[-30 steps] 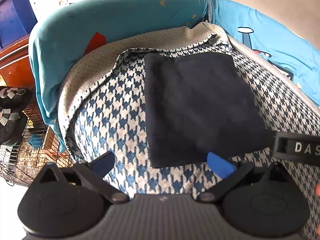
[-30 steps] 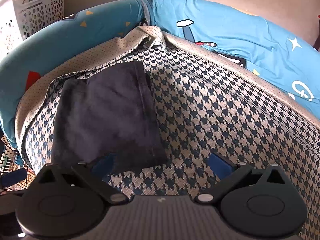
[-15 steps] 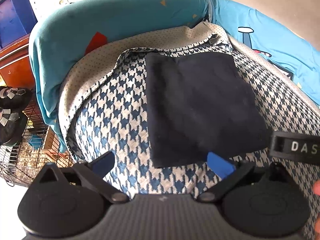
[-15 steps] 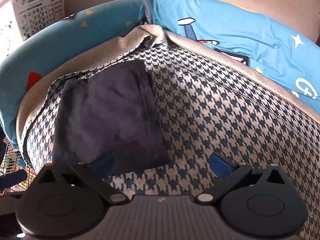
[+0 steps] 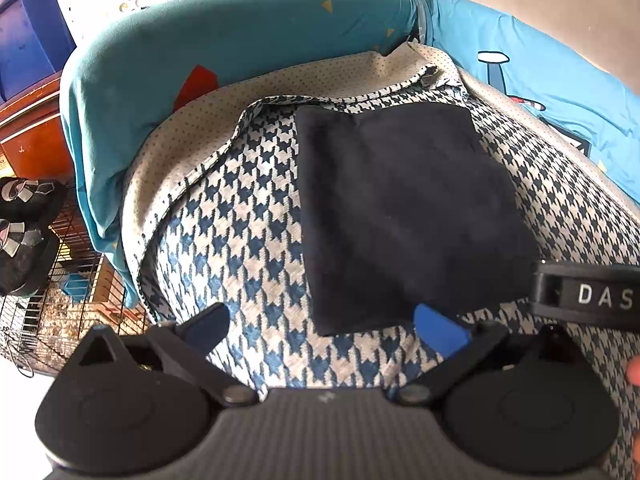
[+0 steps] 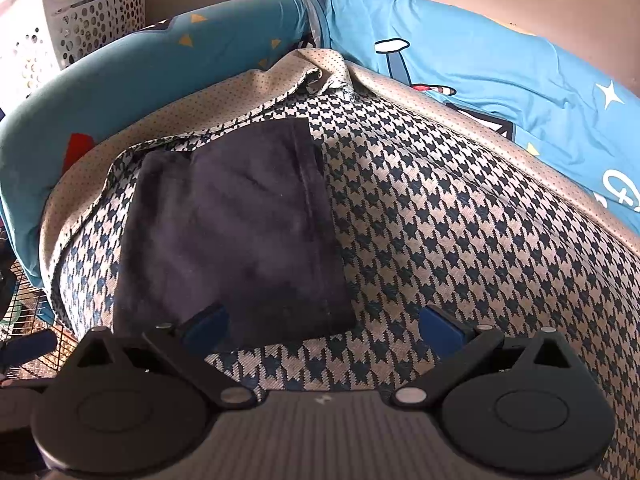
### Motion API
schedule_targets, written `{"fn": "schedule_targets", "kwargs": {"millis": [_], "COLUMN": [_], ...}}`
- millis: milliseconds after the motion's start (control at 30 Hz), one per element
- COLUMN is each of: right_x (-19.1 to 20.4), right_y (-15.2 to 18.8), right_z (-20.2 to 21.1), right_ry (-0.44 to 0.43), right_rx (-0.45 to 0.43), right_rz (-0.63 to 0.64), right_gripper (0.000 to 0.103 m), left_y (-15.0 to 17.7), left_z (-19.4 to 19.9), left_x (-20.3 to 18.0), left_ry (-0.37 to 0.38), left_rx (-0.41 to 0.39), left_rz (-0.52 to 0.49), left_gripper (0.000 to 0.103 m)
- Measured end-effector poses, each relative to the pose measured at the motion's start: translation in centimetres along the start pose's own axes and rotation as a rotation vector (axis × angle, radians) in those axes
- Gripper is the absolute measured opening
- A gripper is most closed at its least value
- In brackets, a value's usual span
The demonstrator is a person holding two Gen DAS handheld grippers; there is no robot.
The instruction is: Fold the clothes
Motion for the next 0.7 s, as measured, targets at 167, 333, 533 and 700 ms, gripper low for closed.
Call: {"fn": "schedule_targets", "kwargs": {"millis": [167, 333, 533, 700], "right_x": [-0.05, -0.18, -0.11, -0.25], "right_y": [0.06, 0.02, 0.02, 0.01], "right_z": [0.04, 0.04, -0.03, -0.06], "right_ry": [0.0, -0.003, -0.007, -0.009], "right_rx": [0.0, 0.001, 0.003, 0.003], "right_rz": [0.002, -0.007, -0.006, -0.012], "right_gripper": [0.103, 0.103, 0.103, 0.103], "left_y": [0.02, 0.01, 0.0, 0.11], "left_z": [0.04, 0.06, 0.02, 0.09], "left_x": [-0.15, -0.17, -0.18, -0.25], "left_ry": [0.001, 0.001, 0.004, 0.002], "left_rx": [-0.001, 0.001, 0.0, -0.001], "left_rz": [-0.003, -0.004, -0.001, 0.001], "left_gripper": [0.103, 0.103, 0.103, 0.103]}}
Point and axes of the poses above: each gripper's, at about its wrist camera, not at the fingertips, and z roughly against the way its jaws point, x to its left, y to its underside, the point moved 10 cm from there along -z, roughly the way its jaws point, and after that the axes turned 13 degrees about -y, right-handed, at the moved point
